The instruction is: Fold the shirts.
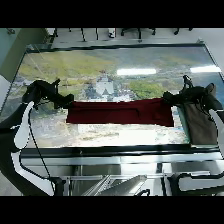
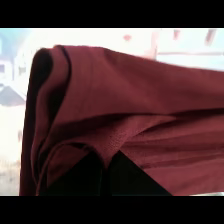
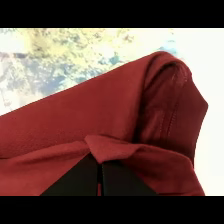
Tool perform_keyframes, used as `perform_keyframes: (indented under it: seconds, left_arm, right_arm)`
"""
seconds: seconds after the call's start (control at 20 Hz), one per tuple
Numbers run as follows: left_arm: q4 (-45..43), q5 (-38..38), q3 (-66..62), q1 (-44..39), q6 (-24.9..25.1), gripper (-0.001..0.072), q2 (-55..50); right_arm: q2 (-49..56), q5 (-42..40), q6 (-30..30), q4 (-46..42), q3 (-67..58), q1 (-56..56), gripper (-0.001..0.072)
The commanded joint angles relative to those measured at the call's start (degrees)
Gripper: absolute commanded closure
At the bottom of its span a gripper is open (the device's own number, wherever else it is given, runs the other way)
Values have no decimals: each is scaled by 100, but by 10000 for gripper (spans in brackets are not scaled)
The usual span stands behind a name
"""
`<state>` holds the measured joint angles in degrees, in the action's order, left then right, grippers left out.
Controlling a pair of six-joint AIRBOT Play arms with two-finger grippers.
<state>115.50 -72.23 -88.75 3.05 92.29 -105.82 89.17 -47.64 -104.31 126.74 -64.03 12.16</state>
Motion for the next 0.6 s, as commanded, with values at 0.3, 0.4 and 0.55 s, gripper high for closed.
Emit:
perform_keyframes:
  seconds: [0.3,0.4,0.55]
  left_arm:
    - [15,-107,-234,-81,-44,22,-144]
    - [13,-195,-234,17,-44,24,52]
    - [11,-271,-234,269,-44,24,492]
  right_arm:
    - [107,-1672,-317,-55,-970,245,178]
    - [109,-2218,-396,-254,-1233,573,15]
    - [243,-2524,-490,-391,-1252,1097,15]
